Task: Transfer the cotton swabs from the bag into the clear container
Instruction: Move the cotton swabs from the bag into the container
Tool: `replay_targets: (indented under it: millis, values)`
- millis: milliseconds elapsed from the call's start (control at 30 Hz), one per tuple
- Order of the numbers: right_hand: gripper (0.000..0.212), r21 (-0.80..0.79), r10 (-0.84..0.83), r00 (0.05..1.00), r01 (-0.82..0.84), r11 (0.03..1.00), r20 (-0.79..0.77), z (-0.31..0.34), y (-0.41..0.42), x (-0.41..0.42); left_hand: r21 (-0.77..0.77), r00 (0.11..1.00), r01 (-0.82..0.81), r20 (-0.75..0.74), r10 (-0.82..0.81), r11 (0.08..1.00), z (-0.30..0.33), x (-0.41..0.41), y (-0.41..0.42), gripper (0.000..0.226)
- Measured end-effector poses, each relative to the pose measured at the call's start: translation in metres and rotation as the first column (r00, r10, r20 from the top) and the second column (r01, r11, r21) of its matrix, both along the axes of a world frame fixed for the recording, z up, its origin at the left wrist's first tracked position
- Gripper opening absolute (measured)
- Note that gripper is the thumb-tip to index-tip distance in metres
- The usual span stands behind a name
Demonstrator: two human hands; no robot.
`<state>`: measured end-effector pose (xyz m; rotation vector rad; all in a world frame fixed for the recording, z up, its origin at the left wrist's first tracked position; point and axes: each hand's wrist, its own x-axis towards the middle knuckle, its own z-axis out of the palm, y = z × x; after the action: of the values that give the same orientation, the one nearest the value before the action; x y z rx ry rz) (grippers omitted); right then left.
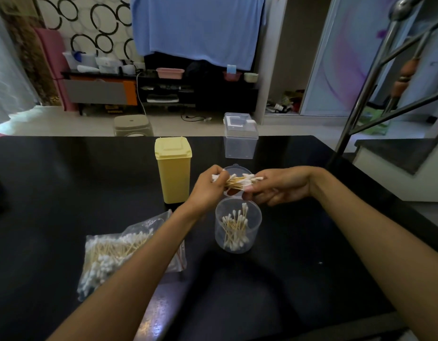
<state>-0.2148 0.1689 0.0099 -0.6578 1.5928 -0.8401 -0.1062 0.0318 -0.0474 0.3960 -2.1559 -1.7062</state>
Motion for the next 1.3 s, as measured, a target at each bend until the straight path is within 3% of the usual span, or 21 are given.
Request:
replay_targets:
  millis: [267, 467, 600, 733, 800, 967, 1067, 1133, 1200, 1300]
  values:
    - [0.052, -0.073, -0.275, 0.961, 0.273, 0.959, -0.016, 0.004, 0.015, 0.008, -0.002, 0.990, -0.139, -0.018, 0.139, 0.990, -0.001, 0.003, -0.008, 0.014]
    - [0.018, -0.334, -0.540, 0.818, 0.462, 0.822, -0.199, -0.014, 0.023, 0.031, -0.059, 0.967, -0.207, -0.163, 0.195, 0.977, -0.006, 0.010, -0.004, 0.015]
    - [0.018, -0.414, -0.570, 0.711, 0.411, 0.812, -0.412, -0.015, 0.016, 0.041, -0.076, 0.966, -0.178, -0.205, 0.160, 0.981, -0.005, 0.015, 0.005, 0.014]
    - [0.019, -0.445, -0.483, 0.571, 0.217, 0.869, -0.664, -0.010, 0.013, 0.043, -0.088, 0.963, -0.168, -0.228, 0.144, 0.982, -0.005, 0.017, 0.009, 0.015]
    - [0.021, -0.444, -0.439, 0.548, 0.132, 0.886, -0.712, -0.008, 0.014, 0.041, -0.084, 0.963, -0.172, -0.222, 0.150, 0.981, -0.005, 0.017, 0.010, 0.016]
    - [0.016, -0.516, -0.549, 0.617, 0.257, 0.817, -0.563, -0.014, 0.018, 0.035, -0.037, 0.963, -0.188, -0.201, 0.177, 0.981, -0.003, 0.016, 0.013, 0.017]
    - [0.014, -0.521, -0.582, 0.746, 0.374, 0.767, -0.322, -0.019, 0.017, 0.039, -0.015, 0.965, -0.176, -0.201, 0.169, 0.984, -0.003, 0.015, 0.016, 0.017]
    - [0.023, -0.512, -0.594, 0.789, 0.450, 0.732, -0.156, -0.025, 0.013, 0.044, -0.025, 0.964, -0.174, -0.208, 0.165, 0.985, -0.004, 0.013, 0.020, 0.017]
    - [0.029, -0.516, -0.633, 0.771, 0.519, 0.682, -0.062, -0.030, 0.006, 0.051, -0.052, 0.957, -0.206, -0.220, 0.190, 0.977, -0.006, 0.010, 0.024, 0.017]
    - [0.025, -0.521, -0.715, 0.676, 0.681, 0.514, 0.178, -0.038, -0.005, 0.061, -0.117, 0.943, -0.273, -0.227, 0.242, 0.955, -0.007, 0.007, 0.031, 0.016]
